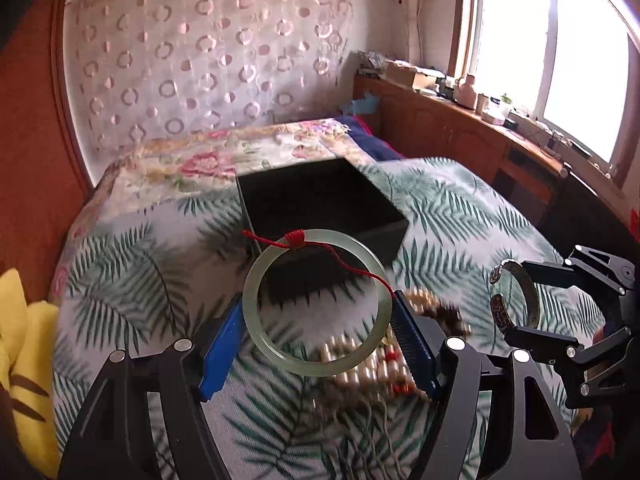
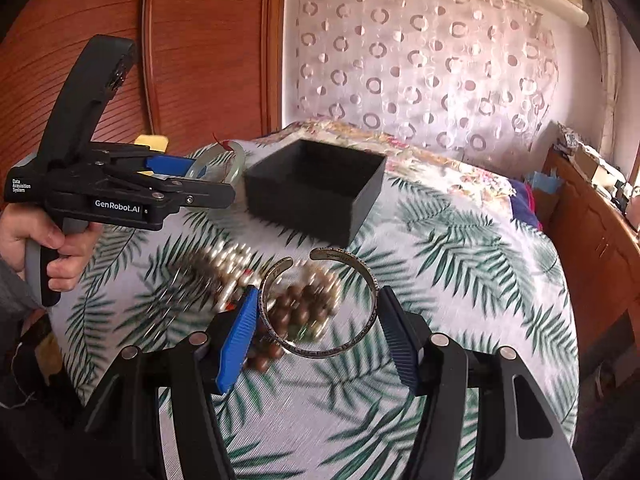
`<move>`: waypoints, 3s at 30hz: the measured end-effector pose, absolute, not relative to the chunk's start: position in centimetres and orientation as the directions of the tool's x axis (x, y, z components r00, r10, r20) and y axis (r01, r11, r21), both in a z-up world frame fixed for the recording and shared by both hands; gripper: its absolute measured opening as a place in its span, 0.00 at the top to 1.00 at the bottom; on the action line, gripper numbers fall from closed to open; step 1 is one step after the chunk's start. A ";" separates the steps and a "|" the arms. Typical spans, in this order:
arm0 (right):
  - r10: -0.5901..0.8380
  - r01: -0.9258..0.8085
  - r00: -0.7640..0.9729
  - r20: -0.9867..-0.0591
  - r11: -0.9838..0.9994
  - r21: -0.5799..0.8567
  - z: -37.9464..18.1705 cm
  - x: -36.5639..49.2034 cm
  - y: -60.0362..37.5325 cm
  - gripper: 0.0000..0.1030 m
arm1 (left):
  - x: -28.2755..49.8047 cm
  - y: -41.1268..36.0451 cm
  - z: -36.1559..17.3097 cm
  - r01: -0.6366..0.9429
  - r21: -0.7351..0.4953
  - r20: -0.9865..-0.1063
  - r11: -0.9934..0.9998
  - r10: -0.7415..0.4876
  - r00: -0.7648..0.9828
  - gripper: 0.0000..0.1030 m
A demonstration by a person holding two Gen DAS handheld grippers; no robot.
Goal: Organize jewelry
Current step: 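Place the jade bangle into the black box with the left tool while the right tool holds the cuff, then drop the metal cuff bracelet into the black box with the right tool, then grasp the silver hair comb with the left tool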
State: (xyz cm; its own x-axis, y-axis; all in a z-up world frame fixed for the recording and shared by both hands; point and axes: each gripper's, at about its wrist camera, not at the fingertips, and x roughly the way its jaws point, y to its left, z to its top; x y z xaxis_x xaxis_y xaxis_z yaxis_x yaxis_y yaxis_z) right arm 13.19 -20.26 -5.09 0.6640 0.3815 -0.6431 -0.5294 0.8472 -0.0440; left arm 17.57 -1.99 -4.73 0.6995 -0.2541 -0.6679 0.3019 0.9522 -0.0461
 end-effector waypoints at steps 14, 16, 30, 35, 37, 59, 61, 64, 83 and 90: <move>0.359 -0.495 0.693 -0.625 0.867 -0.050 -3.1 18.7 -21.3 0.39 | 25.5 -4.1 -4.2 0.300 -0.010 -0.700 0.954 -0.221 0.679 0.33; 0.351 -0.489 0.693 -0.630 0.870 -0.053 -3.2 19.3 -21.5 0.39 | 26.5 -4.3 -4.9 0.300 -0.014 -0.718 0.954 -0.219 0.661 0.33; 0.357 -0.491 0.667 -0.654 0.871 -0.025 -3.8 23.6 -20.8 0.39 | 28.5 -3.7 -5.6 0.299 -0.065 -0.720 0.952 -0.253 0.647 0.22; 0.392 -0.524 0.653 -0.647 0.852 -0.013 -3.6 24.6 -19.7 0.39 | 27.1 -1.2 -4.0 0.267 -0.106 -0.671 0.958 -0.267 0.691 0.20; 0.410 -0.543 0.644 -0.646 0.840 -0.008 -3.5 25.1 -18.9 0.39 | 26.4 0.1 -3.4 0.242 -0.099 -0.648 0.965 -0.247 0.720 0.16; 0.374 -0.629 0.444 -0.814 0.777 0.014 -7.1 31.6 -8.5 0.37 | 21.2 6.5 -6.1 0.136 -0.057 -0.639 0.989 -0.141 0.756 0.10; 0.378 -0.629 0.447 -0.811 0.777 0.016 -6.8 31.5 -8.7 0.37 | 20.9 6.4 -6.3 0.136 -0.064 -0.641 0.989 -0.145 0.754 0.10; 0.385 -0.624 0.464 -0.798 0.782 0.015 -6.0 30.9 -9.4 0.37 | 20.3 6.3 -6.4 0.143 -0.071 -0.643 0.987 -0.155 0.750 0.10; 0.461 -0.589 0.543 -0.702 0.805 0.073 -5.9 15.4 -19.3 0.34 | 12.6 1.0 -9.4 0.262 -0.118 -0.719 0.958 -0.265 0.643 0.10; 0.423 -0.559 0.545 -0.723 0.827 0.062 -8.3 12.8 -20.1 0.24 | 12.5 -1.1 -9.9 0.295 -0.095 -0.741 0.951 -0.266 0.617 0.10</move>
